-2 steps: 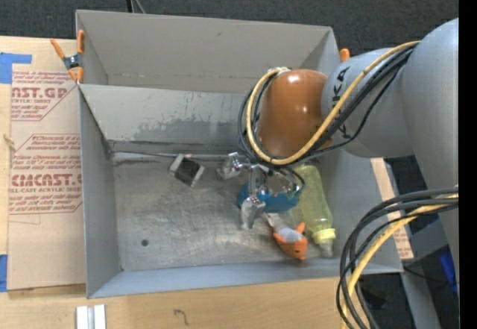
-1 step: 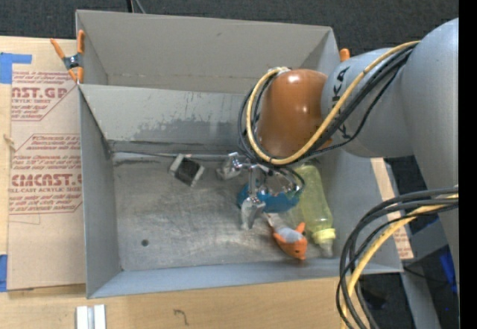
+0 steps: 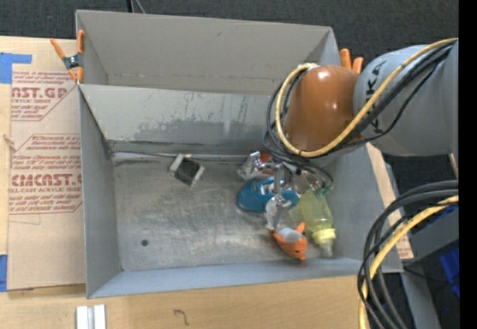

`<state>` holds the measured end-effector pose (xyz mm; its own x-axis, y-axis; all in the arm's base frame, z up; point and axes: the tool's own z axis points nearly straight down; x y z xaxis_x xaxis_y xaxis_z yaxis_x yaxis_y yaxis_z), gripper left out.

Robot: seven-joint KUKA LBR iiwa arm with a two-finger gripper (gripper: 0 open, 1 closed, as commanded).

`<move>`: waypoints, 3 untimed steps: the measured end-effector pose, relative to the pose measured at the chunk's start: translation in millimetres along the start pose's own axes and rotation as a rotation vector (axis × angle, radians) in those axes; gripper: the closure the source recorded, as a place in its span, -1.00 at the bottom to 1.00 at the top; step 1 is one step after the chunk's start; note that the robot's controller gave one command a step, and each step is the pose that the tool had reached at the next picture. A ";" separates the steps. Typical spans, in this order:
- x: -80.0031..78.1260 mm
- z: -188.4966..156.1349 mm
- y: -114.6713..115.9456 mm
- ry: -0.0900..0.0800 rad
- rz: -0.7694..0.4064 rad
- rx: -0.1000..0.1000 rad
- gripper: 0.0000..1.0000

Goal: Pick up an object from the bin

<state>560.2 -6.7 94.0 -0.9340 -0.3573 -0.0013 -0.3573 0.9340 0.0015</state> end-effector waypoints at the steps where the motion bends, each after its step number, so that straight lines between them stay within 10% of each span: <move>1: 21.2 3.9 -28.7 -0.006 0.011 0.002 1.00; 3: 22.8 -13.1 -29.8 0.006 -0.044 -0.003 1.00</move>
Offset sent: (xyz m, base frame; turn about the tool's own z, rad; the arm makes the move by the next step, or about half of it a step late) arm 0.0000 0.0000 0.0000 0.0000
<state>549.5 -42.7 107.0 -0.9175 -0.3977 0.0048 -0.3977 0.9175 0.0050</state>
